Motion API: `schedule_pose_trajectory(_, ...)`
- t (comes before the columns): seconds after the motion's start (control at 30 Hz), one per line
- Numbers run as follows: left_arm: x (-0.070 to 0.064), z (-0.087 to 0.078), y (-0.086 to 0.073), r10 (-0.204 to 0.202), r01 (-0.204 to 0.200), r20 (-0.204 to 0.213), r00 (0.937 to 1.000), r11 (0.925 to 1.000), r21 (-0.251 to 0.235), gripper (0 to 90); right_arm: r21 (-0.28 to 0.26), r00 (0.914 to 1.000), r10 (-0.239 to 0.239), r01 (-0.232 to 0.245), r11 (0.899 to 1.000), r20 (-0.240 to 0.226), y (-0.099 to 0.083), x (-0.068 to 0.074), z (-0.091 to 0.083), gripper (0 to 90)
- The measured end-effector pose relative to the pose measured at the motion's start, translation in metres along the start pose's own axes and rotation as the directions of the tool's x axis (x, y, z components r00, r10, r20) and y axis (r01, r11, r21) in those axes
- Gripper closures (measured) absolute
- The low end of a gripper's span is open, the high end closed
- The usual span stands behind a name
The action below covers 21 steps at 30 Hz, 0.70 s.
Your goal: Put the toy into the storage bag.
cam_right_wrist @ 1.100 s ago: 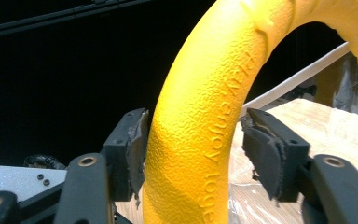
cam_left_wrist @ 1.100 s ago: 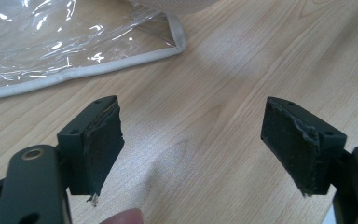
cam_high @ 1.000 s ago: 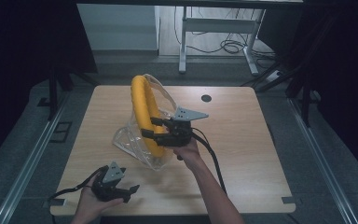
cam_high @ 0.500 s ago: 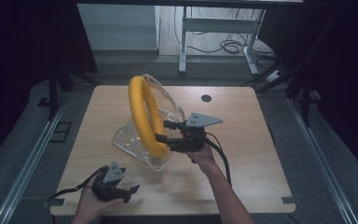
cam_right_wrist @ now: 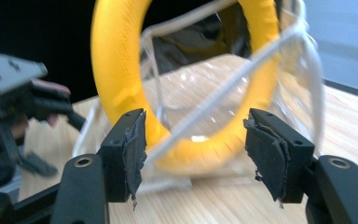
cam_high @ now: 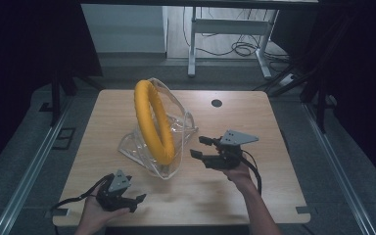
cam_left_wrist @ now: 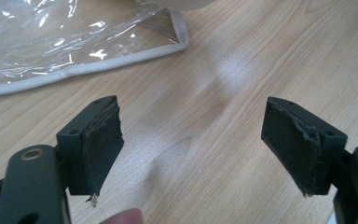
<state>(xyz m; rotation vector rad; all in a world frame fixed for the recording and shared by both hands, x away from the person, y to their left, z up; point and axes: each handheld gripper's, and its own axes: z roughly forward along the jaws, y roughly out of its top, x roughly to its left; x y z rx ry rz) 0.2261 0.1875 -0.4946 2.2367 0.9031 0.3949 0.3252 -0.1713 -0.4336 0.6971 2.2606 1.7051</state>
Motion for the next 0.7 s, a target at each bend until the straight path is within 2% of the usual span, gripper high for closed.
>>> schedule_pose_trajectory(0.17, 0.001, 0.0, 0.0, 0.001, -0.001, -0.004, 1.0, 1.0, 0.001, 20.3, 0.057, 0.9988, -0.004, 0.001, 0.998, 0.048, -0.024, -0.006, -0.02, 38.8)
schedule_pose_trajectory(0.2, 0.001, 0.0, 0.0, 0.001, -0.001, -0.004, 1.0, 1.0, 0.001, 20.2, 0.063, 0.9989, 0.0, -0.003, 0.998, 0.046, -0.028, -0.007, -0.022, 38.7)
schedule_pose_trajectory(0.43, 0.001, 0.001, 0.0, 0.003, -0.003, -0.005, 1.0, 1.0, 0.002, 20.3, 0.069, 0.9982, 0.032, -0.036, 0.997, 0.05, -0.044, -0.009, -0.028, 38.7)
schedule_pose_trajectory(0.5, 0.001, 0.001, 0.0, 0.002, -0.002, -0.006, 1.0, 1.0, 0.003, 20.3, 0.087, 0.9976, 0.024, -0.029, 0.996, 0.065, -0.046, -0.01, -0.028, 38.6)
schedule_pose_trajectory(0.6, 0.001, -0.001, 0.0, 0.006, -0.006, -0.006, 1.0, 1.0, 0.0, 20.3, 0.08, 0.9971, 0.033, -0.038, 0.996, 0.068, -0.046, -0.01, -0.029, 38.7)
schedule_pose_trajectory(0.7, 0.002, -0.002, 0.0, 0.008, -0.008, -0.01, 0.9999, 1.0, -0.002, 20.3, 0.106, 0.9965, 0.02, -0.028, 0.994, 0.081, -0.05, -0.008, -0.026, 38.4)
